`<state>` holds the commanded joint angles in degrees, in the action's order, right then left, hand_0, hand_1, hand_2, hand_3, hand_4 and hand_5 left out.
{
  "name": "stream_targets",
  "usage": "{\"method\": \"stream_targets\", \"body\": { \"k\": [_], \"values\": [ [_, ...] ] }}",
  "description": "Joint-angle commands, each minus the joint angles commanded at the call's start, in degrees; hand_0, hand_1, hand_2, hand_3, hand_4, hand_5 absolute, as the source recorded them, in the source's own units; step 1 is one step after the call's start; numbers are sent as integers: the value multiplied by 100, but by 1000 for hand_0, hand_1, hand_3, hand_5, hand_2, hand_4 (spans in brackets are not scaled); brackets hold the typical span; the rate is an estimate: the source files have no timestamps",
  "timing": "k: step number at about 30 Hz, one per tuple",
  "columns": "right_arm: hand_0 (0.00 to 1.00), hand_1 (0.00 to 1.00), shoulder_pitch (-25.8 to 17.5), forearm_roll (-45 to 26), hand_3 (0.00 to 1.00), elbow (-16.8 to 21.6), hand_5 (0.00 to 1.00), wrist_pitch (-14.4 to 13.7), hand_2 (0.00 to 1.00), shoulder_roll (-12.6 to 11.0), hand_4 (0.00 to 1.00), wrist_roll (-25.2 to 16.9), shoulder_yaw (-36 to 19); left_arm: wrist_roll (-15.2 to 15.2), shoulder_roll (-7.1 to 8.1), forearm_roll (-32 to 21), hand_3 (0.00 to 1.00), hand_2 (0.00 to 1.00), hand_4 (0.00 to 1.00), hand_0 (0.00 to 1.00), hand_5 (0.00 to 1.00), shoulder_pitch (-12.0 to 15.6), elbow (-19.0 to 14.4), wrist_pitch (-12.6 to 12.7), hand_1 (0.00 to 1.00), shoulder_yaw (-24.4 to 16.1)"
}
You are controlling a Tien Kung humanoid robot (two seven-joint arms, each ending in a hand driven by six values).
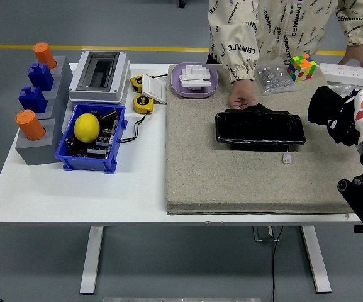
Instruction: Pick the rag up,wipe the panel,place it on the desk
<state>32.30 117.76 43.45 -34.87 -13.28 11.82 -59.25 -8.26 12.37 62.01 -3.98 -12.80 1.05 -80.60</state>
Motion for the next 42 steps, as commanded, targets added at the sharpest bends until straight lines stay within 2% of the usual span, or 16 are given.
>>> {"method": "stream_targets", "body": {
  "k": [9, 22, 42],
  "values": [
    [277, 403, -82, 55, 436, 169, 56, -2, 428, 149, 965, 100, 40, -2, 6, 11, 561, 657, 627, 605, 445, 23, 8, 1, 642, -19],
    [279, 401, -144, 50, 437, 183, 44, 3, 425, 320, 965, 158, 103, -1, 20, 17, 560, 657, 627, 604, 445, 18, 4, 4, 642, -8],
    [281, 400, -59, -22, 436, 301, 29, 5, 422, 645, 960, 192, 644, -2, 34, -7, 561, 656, 628, 605, 446, 18, 4, 0, 642, 46]
  ]
}}
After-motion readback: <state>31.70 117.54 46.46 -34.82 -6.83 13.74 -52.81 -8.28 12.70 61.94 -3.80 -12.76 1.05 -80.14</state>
